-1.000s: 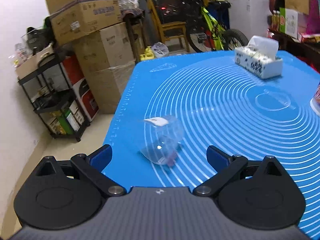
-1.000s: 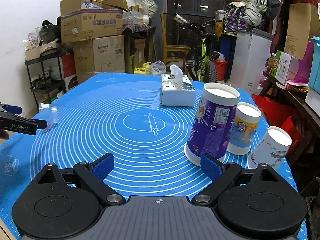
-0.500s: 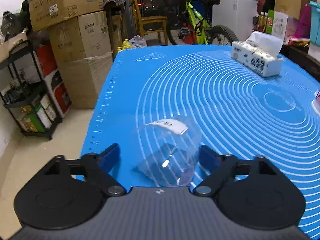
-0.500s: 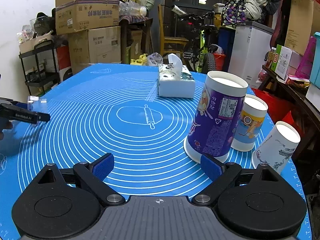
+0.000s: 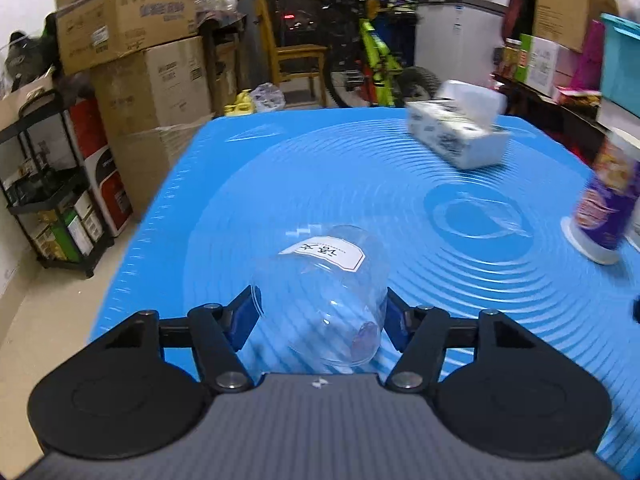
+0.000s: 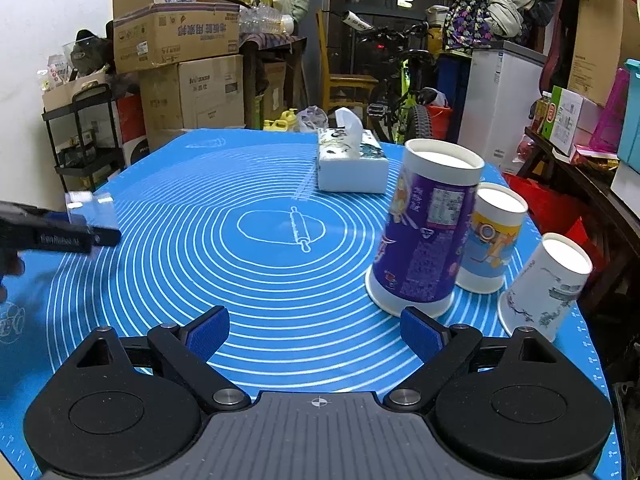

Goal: Flip cup upside down
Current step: 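Move the left tool to the clear plastic cup and close on it, then lift the clear cup with the left tool toward the right tool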

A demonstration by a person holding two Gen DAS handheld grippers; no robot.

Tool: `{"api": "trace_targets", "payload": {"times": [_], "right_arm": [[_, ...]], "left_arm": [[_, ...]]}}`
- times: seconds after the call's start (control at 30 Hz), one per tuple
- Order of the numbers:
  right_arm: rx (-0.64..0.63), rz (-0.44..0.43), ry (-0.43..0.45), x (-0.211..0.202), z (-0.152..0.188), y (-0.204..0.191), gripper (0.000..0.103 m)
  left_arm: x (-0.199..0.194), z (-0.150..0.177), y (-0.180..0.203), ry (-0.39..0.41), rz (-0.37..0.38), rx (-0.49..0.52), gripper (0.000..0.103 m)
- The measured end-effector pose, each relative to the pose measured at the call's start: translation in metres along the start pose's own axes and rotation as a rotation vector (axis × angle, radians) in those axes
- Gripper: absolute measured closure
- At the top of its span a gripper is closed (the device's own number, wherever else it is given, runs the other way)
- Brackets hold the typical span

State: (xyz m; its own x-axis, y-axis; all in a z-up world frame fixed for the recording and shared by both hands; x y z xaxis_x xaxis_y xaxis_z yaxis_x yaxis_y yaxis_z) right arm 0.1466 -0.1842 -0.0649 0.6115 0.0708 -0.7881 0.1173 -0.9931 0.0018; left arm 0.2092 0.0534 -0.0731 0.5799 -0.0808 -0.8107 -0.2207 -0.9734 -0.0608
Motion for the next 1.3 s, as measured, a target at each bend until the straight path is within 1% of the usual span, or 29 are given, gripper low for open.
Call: {"api": "trace_targets", "payload": {"times": [0.17,0.27,0.37,0.43,0.5,0.6,0.7,0.8,0.83,0.87,0.9,0.97,1.07,1.3], "right_arm": [[0.026,-0.004,-0.001,-0.007,0.007,0.017,0.010],[0.041,-0.005,-0.005,-0.009,0.011,0.028,0.010],[0.051,-0.001,-0.002,-0.010,0.015,0.037,0.010],[0.053,-0.002,-0.006,-0.009,0.016,0.041,0.010],[0.056,-0.001,-0.015,-0.007,0.018,0.045,0.010],[0.061,0.006,-0.028,-0.003,0.023,0.051,0.010],[0.069,0.009,-0.036,-0.001,0.024,0.055,0.010],[0.069,0.013,-0.037,0.001,0.024,0.056,0.010],[0.068,0.014,-0.038,0.002,0.023,0.055,0.010],[0.068,0.015,-0.039,0.002,0.023,0.055,0.010],[0.067,0.015,-0.040,0.003,0.023,0.054,0.010],[0.066,0.016,-0.041,0.003,0.024,0.054,0.010],[0.069,0.017,-0.043,0.003,0.024,0.054,0.010],[0.069,0.020,-0.042,0.002,0.023,0.055,0.010]], "left_arm": [[-0.020,0.010,0.054,0.007,0.021,0.012,0.038],[-0.029,0.015,0.084,0.011,0.012,0.022,0.038],[-0.030,0.020,0.107,0.006,0.000,-0.003,0.038],[-0.024,0.023,0.117,-0.009,0.001,-0.025,0.038],[-0.014,0.026,0.123,-0.030,0.003,-0.043,0.038],[-0.006,0.033,0.132,-0.037,-0.023,-0.041,0.038],[0.001,0.039,0.136,-0.060,-0.020,-0.039,0.037],[-0.001,0.040,0.138,-0.051,-0.027,-0.035,0.036],[-0.001,0.040,0.138,-0.053,-0.027,-0.037,0.032],[0.000,0.040,0.137,-0.056,-0.025,-0.044,0.025],[0.000,0.041,0.136,-0.058,-0.023,-0.051,0.022],[0.001,0.041,0.134,-0.065,-0.013,-0.066,0.012],[0.001,0.041,0.132,-0.074,0.020,-0.094,0.010],[-0.004,0.039,0.137,-0.057,0.006,-0.066,0.009]]}}
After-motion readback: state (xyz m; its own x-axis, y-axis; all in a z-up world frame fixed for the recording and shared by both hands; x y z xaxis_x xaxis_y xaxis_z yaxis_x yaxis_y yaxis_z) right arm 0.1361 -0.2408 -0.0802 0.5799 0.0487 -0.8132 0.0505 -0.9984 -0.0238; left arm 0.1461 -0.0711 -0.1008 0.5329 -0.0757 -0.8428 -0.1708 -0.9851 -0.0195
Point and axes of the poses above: each gripper's, at about its wrist camera, not at the fingertips, and x roughly the way its jaws point, y to its right, z to its underside, the point moved 7 cm from there along x, roughly the way its jaws point, and after that the axes turned 15 degrees about -y, right-handed, at the moved point
